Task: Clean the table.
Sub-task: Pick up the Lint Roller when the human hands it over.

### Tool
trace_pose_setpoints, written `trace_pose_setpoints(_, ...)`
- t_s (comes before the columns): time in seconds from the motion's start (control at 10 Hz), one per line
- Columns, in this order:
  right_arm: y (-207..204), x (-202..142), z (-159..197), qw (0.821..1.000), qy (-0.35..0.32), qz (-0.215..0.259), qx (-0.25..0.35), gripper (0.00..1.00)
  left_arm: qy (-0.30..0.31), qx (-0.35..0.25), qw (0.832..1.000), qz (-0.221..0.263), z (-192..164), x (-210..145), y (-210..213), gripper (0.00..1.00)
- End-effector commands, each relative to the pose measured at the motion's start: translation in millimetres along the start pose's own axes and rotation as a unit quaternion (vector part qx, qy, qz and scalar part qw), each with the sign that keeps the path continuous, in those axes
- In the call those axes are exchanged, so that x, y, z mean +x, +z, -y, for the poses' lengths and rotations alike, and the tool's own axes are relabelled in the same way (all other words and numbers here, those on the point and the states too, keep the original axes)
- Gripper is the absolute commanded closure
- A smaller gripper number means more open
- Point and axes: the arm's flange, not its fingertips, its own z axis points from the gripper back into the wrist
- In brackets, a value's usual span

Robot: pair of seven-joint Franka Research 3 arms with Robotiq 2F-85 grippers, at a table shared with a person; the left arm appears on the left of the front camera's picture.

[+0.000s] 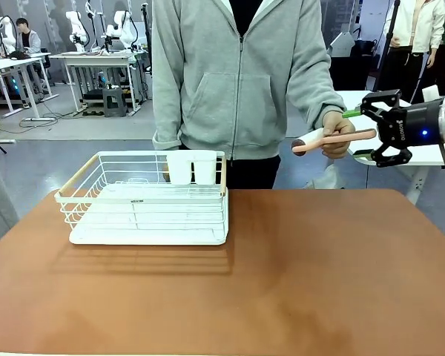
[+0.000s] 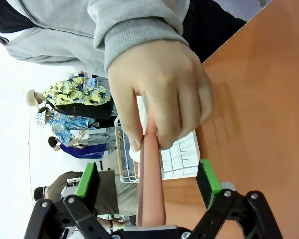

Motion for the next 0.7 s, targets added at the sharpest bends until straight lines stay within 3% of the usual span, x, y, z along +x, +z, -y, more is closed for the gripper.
trace_pose_setpoints(0.0, -7.5, -5.0, 0.3, 1.000, -0.009, 0.012, -0.002, 0.00, -0.002, 0.005, 1.000, -0.001, 0.3, -1.9, 2.2, 0.00)
trace_pose_setpoints(0.1, -8.3, -5.6, 0.5, 1.000, -0.010, 0.011, -0.002, 0.00, -0.002, 0.005, 1.000, -0.001, 0.3, -1.9, 2.2, 0.00)
trace_pose_setpoints(0.2, -8.3, -4.4, 0.5, 1.000, -0.008, 0.013, 0.003, 0.06, -0.002, 0.005, 1.000, -0.001, 0.3, -1.9, 2.2, 0.00)
trace_pose_setpoints(0.5, -8.5, -3.3, 0.0, 1.000, -0.007, 0.014, 0.006, 0.39, -0.002, 0.005, 1.000, -0.001, 0.3, -1.9, 2.2, 0.00)
trace_pose_setpoints(0.6, -7.8, -3.1, -0.2, 1.000, -0.007, 0.015, 0.008, 0.46, -0.002, 0.005, 1.000, -0.001, 0.3, -1.9, 2.2, 0.00)
